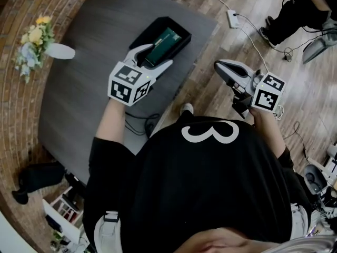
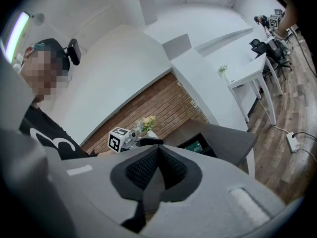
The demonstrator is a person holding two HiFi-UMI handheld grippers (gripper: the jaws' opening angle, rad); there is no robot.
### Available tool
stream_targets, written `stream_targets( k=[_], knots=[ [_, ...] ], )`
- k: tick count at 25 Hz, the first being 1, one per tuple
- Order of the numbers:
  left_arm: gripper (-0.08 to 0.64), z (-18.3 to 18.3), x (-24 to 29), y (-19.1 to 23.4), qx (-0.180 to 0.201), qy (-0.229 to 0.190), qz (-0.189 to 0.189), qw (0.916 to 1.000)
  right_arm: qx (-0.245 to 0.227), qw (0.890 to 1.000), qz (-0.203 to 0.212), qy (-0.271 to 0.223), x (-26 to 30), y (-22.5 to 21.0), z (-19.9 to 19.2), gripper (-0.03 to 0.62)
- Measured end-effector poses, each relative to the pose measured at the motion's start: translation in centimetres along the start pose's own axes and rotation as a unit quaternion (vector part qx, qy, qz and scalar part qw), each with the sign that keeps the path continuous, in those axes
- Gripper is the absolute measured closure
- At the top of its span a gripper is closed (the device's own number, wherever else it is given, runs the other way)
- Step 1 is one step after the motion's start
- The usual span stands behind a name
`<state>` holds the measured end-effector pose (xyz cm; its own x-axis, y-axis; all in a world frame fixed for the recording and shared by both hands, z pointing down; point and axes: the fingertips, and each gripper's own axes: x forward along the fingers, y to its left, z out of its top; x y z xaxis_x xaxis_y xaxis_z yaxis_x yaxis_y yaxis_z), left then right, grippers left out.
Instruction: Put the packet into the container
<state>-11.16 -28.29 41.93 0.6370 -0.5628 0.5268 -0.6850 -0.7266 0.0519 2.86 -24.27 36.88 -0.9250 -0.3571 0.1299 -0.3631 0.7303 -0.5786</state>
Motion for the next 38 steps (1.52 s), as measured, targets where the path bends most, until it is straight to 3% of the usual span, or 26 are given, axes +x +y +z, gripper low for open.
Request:
stream_targets(
  k=[3, 7, 11, 18, 20, 27, 35, 38],
  knots=[
    [0.283, 2.4, -1.9, -2.5, -0.026, -0.046, -0.007, 0.9985, -0.021, 1.000, 0.011, -0.002, 0.0, 1.1, 0.6, 0.591],
    [0.380, 5.3, -4.2, -4.4, -0.058, -0.106, 0.021, 0.9925, -0.065, 0.998, 0.021, -0.002, 0.0, 2.4, 1.7, 0.591],
    [0.438, 7.3, -5.7, -6.9, -0.099, -0.148, 0.000, 0.9840, -0.090, 0.995, 0.035, -0.008, 0.0, 3.9, 2.1, 0.591],
    [0.549, 8.2, -6.9, -10.8, -0.166, -0.181, -0.033, 0.9688, -0.103, 0.994, 0.044, -0.005, -0.4, 5.8, 1.1, 0.591],
    [0.549, 7.8, -6.9, -11.7, -0.181, -0.181, -0.039, 0.9659, -0.100, 0.994, 0.053, -0.001, -0.5, 6.5, 0.5, 0.591],
    [0.549, 6.8, -6.6, -13.0, -0.153, -0.179, -0.018, 0.9717, -0.116, 0.991, 0.065, 0.003, -0.7, 7.8, -0.2, 0.591],
    [0.549, 6.0, -6.1, -12.8, -0.133, -0.163, 0.000, 0.9777, -0.103, 0.992, 0.067, 0.005, -0.8, 7.5, -0.6, 0.591],
    [0.549, 6.0, -5.8, -12.5, -0.148, -0.165, -0.010, 0.9752, -0.099, 0.993, 0.067, 0.005, -0.6, 7.2, -0.6, 0.591]
  ],
)
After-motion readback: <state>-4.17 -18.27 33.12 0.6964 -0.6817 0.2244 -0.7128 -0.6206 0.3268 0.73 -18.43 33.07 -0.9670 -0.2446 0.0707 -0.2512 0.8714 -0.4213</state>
